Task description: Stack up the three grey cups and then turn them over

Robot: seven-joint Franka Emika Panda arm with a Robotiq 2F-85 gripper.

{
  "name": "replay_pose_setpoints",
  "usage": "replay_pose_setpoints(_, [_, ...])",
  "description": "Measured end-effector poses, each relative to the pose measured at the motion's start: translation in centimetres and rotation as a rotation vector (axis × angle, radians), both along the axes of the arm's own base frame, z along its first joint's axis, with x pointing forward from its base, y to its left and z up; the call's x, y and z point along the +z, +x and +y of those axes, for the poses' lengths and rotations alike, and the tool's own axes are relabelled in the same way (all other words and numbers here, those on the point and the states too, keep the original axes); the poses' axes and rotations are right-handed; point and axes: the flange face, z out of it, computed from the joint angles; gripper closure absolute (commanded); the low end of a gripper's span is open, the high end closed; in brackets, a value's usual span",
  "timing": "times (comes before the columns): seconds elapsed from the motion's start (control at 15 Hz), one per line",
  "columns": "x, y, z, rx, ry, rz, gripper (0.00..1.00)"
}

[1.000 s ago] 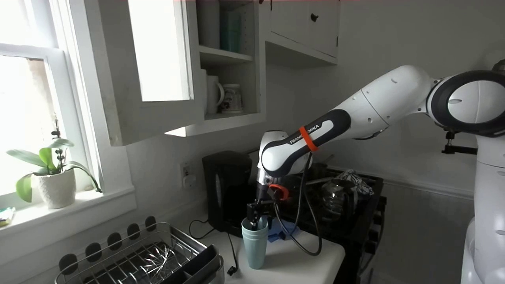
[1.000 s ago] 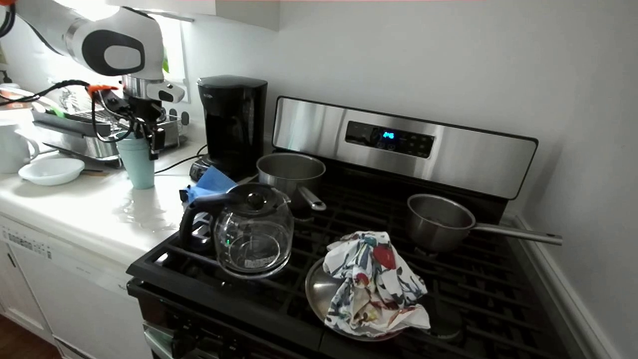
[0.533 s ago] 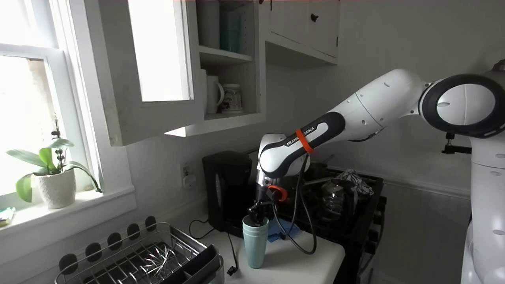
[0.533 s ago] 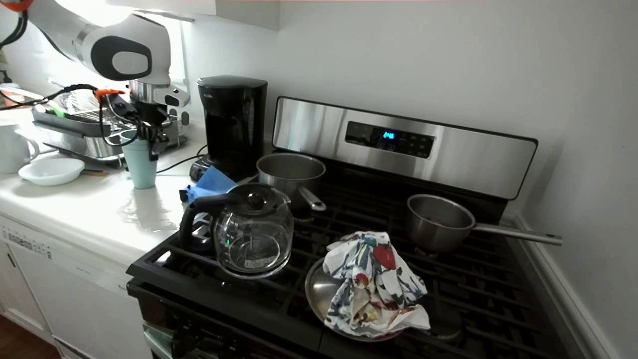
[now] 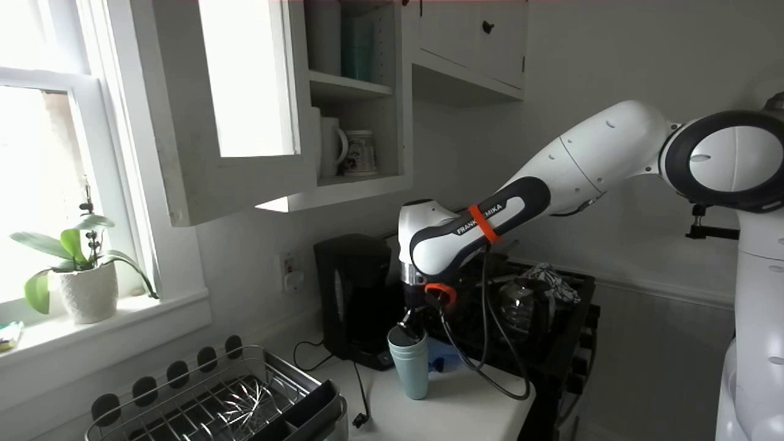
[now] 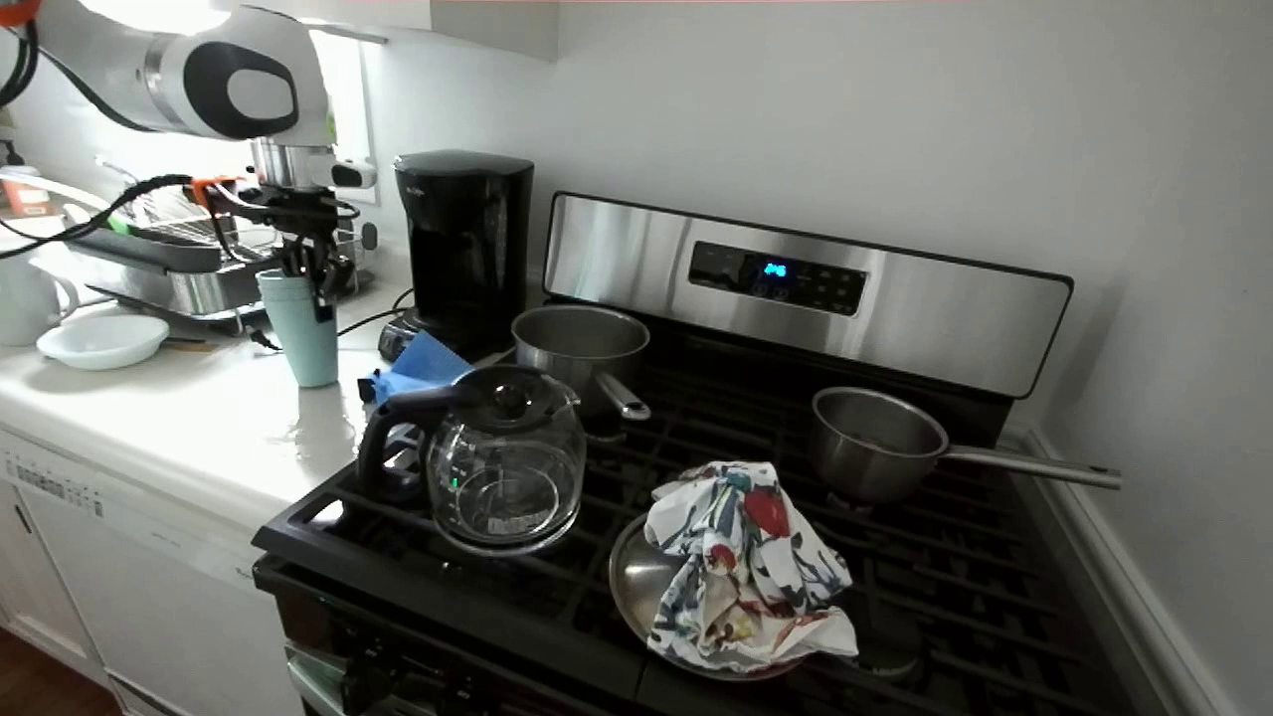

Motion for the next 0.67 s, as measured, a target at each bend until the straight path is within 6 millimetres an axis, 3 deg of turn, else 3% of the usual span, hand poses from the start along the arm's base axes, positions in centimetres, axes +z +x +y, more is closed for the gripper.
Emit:
replay_pose_setpoints(0.4, [0.6,-1.5,4.2,0.211,-0.286,-0.039,0.98])
replay_pose_setpoints(0.67, [-1.0,-2.0,6.8,0.315,-0.477,-0.089,0.98])
